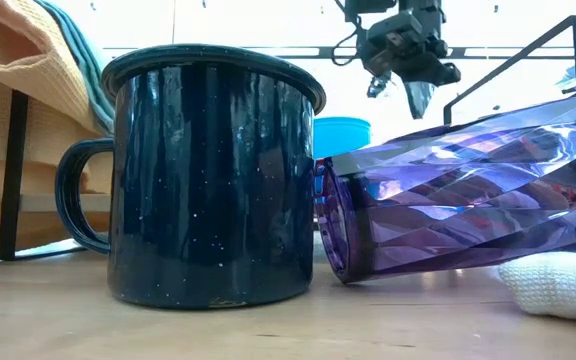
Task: Stack small to large cups/mugs on shelf
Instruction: Put the top transparent mug on the shelf
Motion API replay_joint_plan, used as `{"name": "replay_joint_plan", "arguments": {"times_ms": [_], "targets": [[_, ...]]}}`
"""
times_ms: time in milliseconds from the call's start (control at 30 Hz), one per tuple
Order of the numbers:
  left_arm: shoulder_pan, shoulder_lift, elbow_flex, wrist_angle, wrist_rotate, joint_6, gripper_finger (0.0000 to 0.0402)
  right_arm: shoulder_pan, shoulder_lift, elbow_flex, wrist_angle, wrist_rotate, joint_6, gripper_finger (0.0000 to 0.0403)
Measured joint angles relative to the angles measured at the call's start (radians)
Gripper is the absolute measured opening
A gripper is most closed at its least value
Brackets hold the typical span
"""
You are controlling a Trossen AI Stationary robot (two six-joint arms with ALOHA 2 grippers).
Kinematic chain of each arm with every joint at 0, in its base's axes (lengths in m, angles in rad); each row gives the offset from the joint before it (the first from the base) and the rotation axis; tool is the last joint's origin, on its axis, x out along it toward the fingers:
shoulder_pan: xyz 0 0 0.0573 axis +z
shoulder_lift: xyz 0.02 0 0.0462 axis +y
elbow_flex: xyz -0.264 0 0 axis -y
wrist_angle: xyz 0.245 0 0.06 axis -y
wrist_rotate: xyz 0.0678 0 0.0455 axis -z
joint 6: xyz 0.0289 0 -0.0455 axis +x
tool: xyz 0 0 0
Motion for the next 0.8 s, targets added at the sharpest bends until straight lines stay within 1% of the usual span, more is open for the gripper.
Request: {"name": "replay_joint_plan", "arguments": {"times_ms": [333,567,800], "targets": [[0.000,0.000,0.000,0.000,0.000,0.000,0.0084,0.000,0.000,-0.063,0.090,-0.008,0.000,0.0000],[0.000,0.000,0.000,-0.001,0.000,0.000,0.0078,0.000,0.000,-0.112,0.117,-0.024,-0.002,0.0000],[0.000,0.000,0.000,0.000,0.000,0.001,0.0084,0.000,0.000,-0.115,0.141,-0.027,-0.007,0.0000]]}}
